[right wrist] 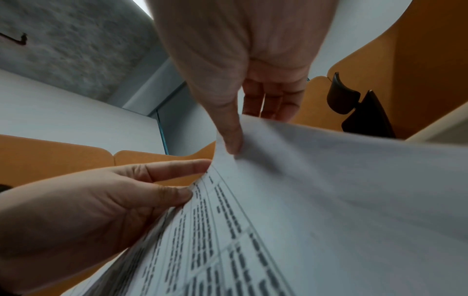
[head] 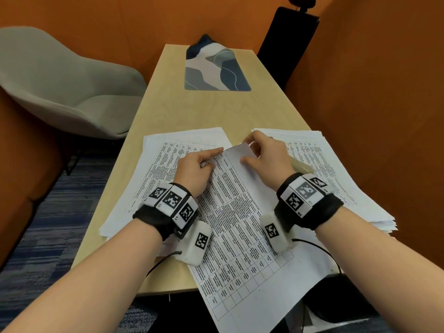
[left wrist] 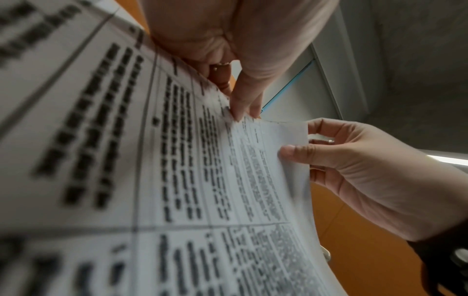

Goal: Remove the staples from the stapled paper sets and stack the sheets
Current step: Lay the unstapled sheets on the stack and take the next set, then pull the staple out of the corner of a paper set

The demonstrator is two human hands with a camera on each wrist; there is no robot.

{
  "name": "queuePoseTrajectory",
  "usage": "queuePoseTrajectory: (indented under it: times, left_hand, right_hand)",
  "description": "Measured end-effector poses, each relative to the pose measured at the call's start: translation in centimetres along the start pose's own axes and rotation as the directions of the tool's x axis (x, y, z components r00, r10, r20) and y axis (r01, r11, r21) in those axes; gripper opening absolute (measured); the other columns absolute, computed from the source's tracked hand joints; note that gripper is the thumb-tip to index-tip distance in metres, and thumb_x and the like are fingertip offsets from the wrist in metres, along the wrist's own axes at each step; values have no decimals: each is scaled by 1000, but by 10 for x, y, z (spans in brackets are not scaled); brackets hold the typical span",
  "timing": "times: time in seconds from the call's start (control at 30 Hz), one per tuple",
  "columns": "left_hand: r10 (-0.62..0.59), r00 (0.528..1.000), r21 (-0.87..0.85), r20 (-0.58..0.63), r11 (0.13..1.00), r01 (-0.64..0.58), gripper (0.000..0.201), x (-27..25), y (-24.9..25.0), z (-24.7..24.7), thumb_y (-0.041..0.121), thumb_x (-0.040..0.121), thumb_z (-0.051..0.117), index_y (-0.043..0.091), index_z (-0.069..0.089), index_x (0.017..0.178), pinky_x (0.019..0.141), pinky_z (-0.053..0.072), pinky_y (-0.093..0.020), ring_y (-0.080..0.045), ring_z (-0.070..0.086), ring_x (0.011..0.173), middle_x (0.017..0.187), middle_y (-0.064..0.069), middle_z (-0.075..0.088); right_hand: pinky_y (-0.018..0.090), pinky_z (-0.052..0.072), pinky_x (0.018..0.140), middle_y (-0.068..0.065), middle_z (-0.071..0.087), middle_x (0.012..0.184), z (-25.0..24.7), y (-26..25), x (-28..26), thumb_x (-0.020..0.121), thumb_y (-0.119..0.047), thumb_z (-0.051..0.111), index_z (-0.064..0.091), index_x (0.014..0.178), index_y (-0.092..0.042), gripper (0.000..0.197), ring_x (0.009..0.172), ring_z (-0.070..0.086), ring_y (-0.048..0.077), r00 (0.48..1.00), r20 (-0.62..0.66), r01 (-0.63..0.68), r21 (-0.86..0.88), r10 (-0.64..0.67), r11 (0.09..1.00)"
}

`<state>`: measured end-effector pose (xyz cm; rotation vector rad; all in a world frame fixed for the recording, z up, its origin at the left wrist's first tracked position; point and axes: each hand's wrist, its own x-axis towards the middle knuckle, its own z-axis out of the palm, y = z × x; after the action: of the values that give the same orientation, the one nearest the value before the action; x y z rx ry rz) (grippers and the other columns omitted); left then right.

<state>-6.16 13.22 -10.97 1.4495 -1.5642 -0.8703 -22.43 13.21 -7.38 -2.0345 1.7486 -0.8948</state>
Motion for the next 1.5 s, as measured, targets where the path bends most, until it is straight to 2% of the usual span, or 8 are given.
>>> queuePoseTrajectory:
  times: [0.17, 0.33, 0.63, 0.83, 1.1, 1.3, 1.4, 1.5]
  left_hand:
    - [-10, 1000, -26, 14, 1000, 10, 35, -2, 0, -2, 8, 92, 52, 24, 61, 121, 60, 42, -2, -9, 56, 68, 85, 0, 65]
    - [-34, 999, -37, 42, 999, 36, 38, -4, 1, -4, 9, 89, 58, 25, 60, 123, 96, 45, -26, -13, 60, 104, 116, 0, 64]
    - [-2, 999, -9, 53, 1000, 3, 38, -5, 5, 0, 11, 88, 60, 26, 60, 123, 96, 37, -18, -12, 54, 115, 123, 1, 61]
    - [13, 1000, -34, 27, 999, -12, 36, -5, 6, 1, 11, 87, 62, 28, 62, 118, 78, 41, -13, -7, 55, 89, 94, 7, 61]
    - [46, 999, -67, 14, 997, -45, 27, -4, 4, 2, 11, 85, 64, 35, 61, 97, 74, 48, -21, -17, 61, 84, 92, -6, 65]
    - [49, 999, -56, -2, 997, -49, 16, -1, 4, 4, 14, 84, 65, 29, 63, 90, 61, 40, -14, -8, 54, 69, 74, 3, 59]
    - [44, 999, -38, -8, 998, -45, 12, 1, 3, 4, 14, 85, 65, 25, 63, 88, 62, 39, -13, -5, 52, 68, 72, 7, 58]
    - [18, 999, -73, -44, 997, -21, 12, 4, 0, 2, 10, 85, 64, 22, 62, 86, 74, 45, -20, -10, 56, 77, 79, 6, 62]
  right_hand:
    - [28, 42, 72, -7, 51, 59, -2, 5, 10, 70, -7, 77, 50, 65, -29, 35, 63, 49, 12, 994, -22, -105, 149, 109, 983]
    - [22, 40, 58, -6, 53, 57, -3, 9, 13, 69, -7, 79, 54, 70, -28, 33, 56, 48, 7, 989, 17, -145, 238, 145, 960]
    - [28, 42, 67, -5, 45, 58, -2, 14, 14, 73, -3, 76, 57, 69, -27, 30, 55, 44, 9, 973, 83, -231, 399, 216, 887]
    - [44, 52, 83, 10, 62, 74, 0, 16, 15, 71, -3, 77, 60, 65, -15, 22, 73, 59, 22, 960, 107, -277, 459, 257, 844]
    - [43, 53, 78, 11, 60, 72, 0, 18, 16, 71, -9, 79, 58, 63, -11, 22, 71, 57, 22, 959, 98, -280, 458, 265, 844]
    - [32, 46, 66, 3, 55, 62, -1, 18, 14, 72, -9, 78, 55, 59, -14, 27, 60, 51, 15, 966, 104, -257, 456, 236, 852]
    - [39, 49, 77, 4, 59, 73, -2, 16, 12, 74, -13, 77, 59, 67, -17, 19, 72, 54, 18, 971, 112, -241, 436, 213, 867]
    - [37, 45, 87, 2, 53, 104, -5, 16, 11, 78, -23, 74, 59, 108, -21, 33, 92, 52, 18, 969, 122, -243, 303, 216, 922]
